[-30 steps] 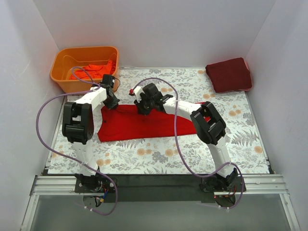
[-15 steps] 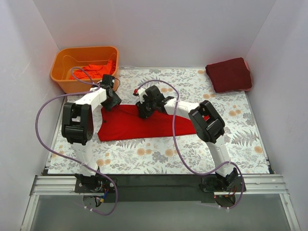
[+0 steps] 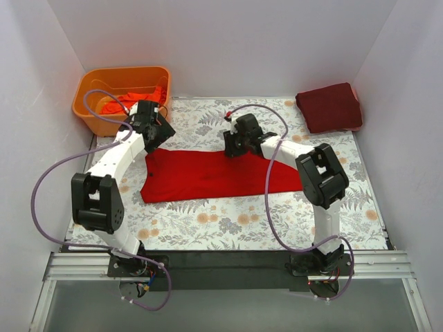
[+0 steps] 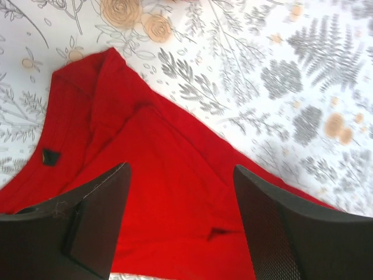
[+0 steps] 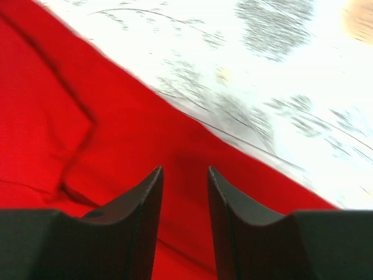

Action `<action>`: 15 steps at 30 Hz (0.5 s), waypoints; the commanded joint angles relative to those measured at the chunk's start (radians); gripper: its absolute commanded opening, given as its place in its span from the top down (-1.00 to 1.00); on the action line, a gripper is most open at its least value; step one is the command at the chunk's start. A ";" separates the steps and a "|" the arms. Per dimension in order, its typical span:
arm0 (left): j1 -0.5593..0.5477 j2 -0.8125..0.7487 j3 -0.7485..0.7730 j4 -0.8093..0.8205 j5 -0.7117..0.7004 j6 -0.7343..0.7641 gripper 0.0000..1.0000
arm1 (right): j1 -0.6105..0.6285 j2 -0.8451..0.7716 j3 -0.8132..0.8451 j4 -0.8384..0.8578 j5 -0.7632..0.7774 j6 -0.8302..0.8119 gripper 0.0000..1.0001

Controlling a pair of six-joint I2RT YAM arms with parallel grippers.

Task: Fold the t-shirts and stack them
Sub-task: Fold the tshirt

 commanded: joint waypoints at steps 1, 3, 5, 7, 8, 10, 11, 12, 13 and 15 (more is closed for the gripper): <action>-0.016 -0.137 -0.060 -0.034 0.023 -0.014 -0.40 | -0.028 -0.137 -0.080 0.003 0.045 0.009 0.14; -0.031 -0.204 -0.104 -0.042 0.044 -0.020 -0.40 | -0.051 -0.213 -0.169 -0.012 0.073 0.006 0.13; -0.042 -0.241 -0.187 -0.053 0.064 -0.033 -0.39 | -0.098 -0.273 -0.259 -0.026 0.085 0.010 0.14; -0.051 -0.286 -0.250 -0.048 0.072 -0.049 -0.33 | -0.138 -0.301 -0.312 -0.057 0.104 0.006 0.13; -0.057 -0.290 -0.305 -0.045 0.073 -0.049 -0.30 | -0.149 -0.318 -0.338 -0.067 0.121 0.006 0.13; -0.060 -0.283 -0.341 -0.034 0.079 -0.053 -0.29 | -0.180 -0.326 -0.389 -0.106 0.121 0.001 0.08; -0.063 -0.274 -0.376 -0.025 0.078 -0.053 -0.29 | -0.186 -0.332 -0.401 -0.121 0.125 -0.002 0.06; -0.063 -0.263 -0.387 -0.020 0.076 -0.053 -0.29 | -0.188 -0.332 -0.416 -0.138 0.154 -0.007 0.01; -0.063 -0.229 -0.394 -0.014 0.073 -0.050 -0.29 | -0.188 -0.332 -0.422 -0.155 0.167 -0.016 -0.02; -0.063 -0.188 -0.405 -0.007 0.067 -0.044 -0.30 | -0.188 -0.327 -0.429 -0.231 0.182 -0.016 -0.05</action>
